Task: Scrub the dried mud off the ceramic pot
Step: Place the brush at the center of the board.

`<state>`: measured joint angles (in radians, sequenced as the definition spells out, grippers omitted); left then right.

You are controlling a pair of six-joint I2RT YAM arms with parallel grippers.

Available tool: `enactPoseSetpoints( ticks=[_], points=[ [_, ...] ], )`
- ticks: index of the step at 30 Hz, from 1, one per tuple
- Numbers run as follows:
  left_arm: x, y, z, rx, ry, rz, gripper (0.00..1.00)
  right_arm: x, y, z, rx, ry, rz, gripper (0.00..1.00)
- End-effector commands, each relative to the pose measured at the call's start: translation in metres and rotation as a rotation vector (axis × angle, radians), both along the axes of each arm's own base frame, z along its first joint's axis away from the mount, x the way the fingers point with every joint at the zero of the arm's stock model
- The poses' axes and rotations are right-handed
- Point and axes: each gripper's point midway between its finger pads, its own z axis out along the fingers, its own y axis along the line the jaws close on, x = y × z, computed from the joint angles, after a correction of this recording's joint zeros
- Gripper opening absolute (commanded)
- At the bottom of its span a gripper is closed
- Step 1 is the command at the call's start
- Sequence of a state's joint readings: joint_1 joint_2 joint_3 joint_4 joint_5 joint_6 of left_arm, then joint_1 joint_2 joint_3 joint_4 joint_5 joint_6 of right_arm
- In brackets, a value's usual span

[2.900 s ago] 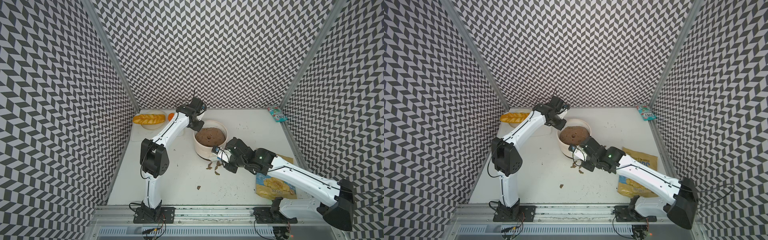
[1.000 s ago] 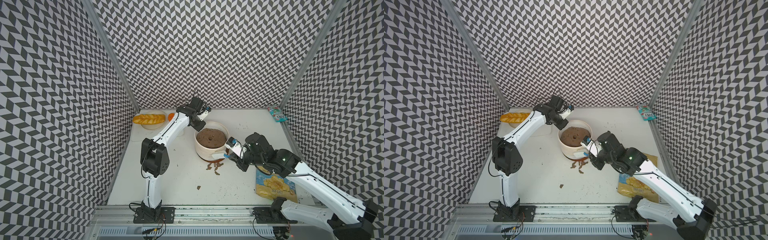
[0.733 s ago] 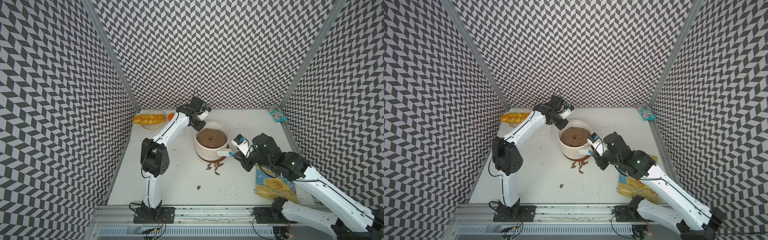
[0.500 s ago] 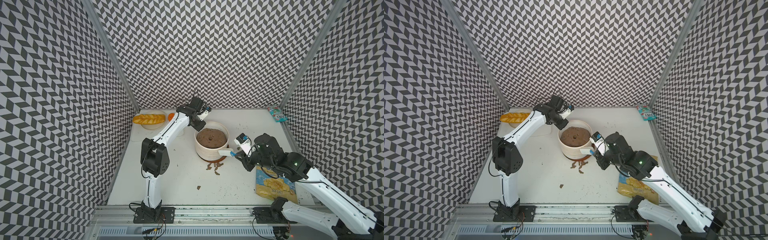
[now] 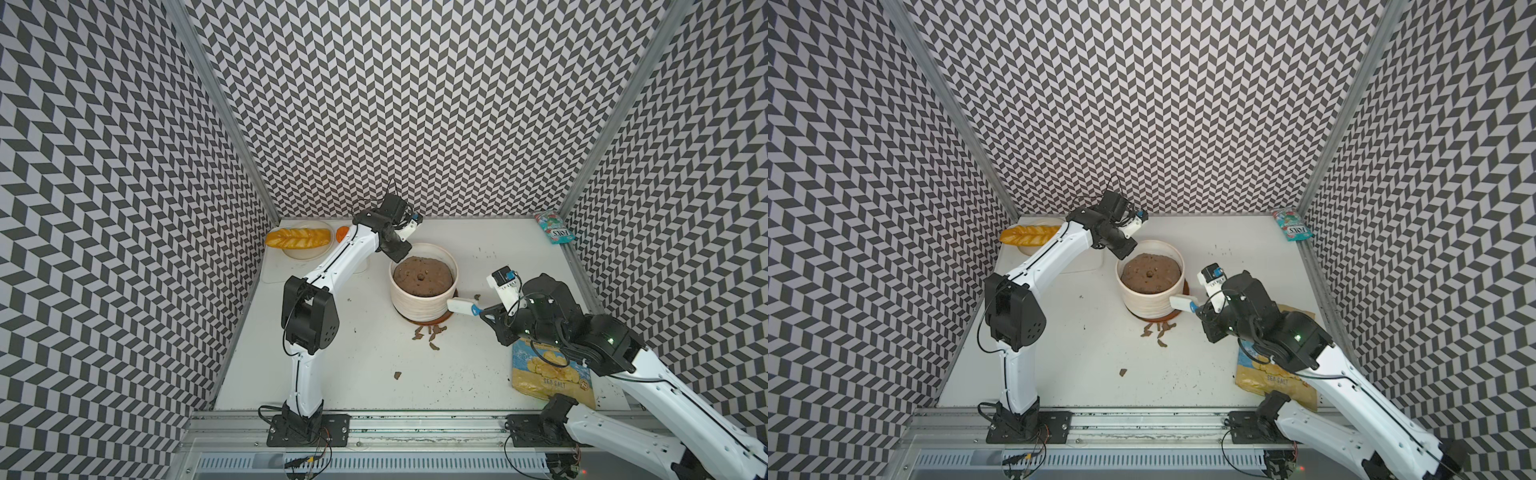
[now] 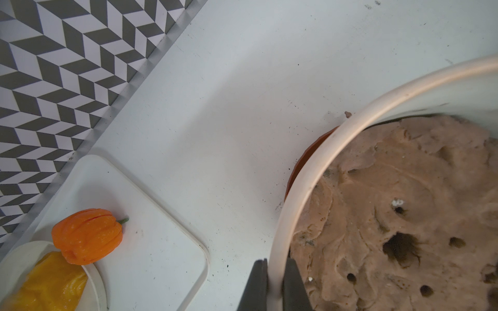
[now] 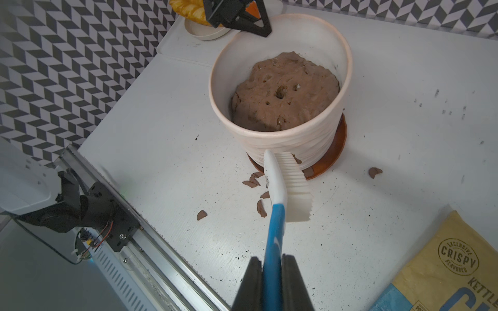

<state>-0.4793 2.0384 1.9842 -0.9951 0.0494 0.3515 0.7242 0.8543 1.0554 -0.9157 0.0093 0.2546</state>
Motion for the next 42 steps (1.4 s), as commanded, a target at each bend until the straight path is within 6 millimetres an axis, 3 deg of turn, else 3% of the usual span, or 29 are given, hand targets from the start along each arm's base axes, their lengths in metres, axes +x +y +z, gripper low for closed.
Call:
enactPoseSetpoints(
  ticks=[1, 7, 9, 13, 20, 26, 30, 33, 37, 42],
  points=[
    [0.009, -0.011, 0.016, -0.037, -0.057, -0.029, 0.1, 0.012, -0.02, 0.005, 0.076, -0.053, -0.183, 0.0],
    [0.008, -0.008, 0.021, -0.049, -0.066, -0.004, 0.2, 0.015, -0.029, 0.001, 0.26, -0.091, -0.316, 0.0],
    [0.009, -0.008, 0.025, -0.059, -0.072, 0.01, 0.29, 0.017, -0.031, 0.002, 0.319, -0.112, -0.346, 0.0],
    [0.01, -0.006, 0.046, -0.108, -0.107, 0.033, 0.41, 0.029, -0.042, -0.007, 0.356, -0.159, -0.448, 0.0],
    [0.017, 0.001, 0.093, -0.218, -0.187, 0.127, 0.59, 0.062, -0.039, -0.033, 0.34, -0.222, -0.494, 0.0],
    [0.026, 0.031, 0.127, -0.296, -0.315, 0.335, 0.7, 0.097, -0.042, -0.057, 0.321, -0.233, -0.524, 0.0],
    [0.023, 0.071, 0.131, -0.345, -0.392, 0.497, 0.78, 0.115, -0.044, -0.071, 0.298, -0.26, -0.536, 0.0],
    [0.014, 0.106, 0.144, -0.43, -0.476, 0.61, 0.81, 0.126, -0.043, -0.086, 0.292, -0.239, -0.518, 0.0],
    [-0.01, 0.136, 0.127, -0.501, -0.561, 0.705, 0.93, 0.137, -0.035, -0.108, 0.229, -0.185, -0.481, 0.0],
    [-0.024, 0.156, 0.062, -0.422, -0.516, 0.783, 1.0, 0.145, -0.029, -0.13, 0.189, -0.158, -0.459, 0.0]
  ],
)
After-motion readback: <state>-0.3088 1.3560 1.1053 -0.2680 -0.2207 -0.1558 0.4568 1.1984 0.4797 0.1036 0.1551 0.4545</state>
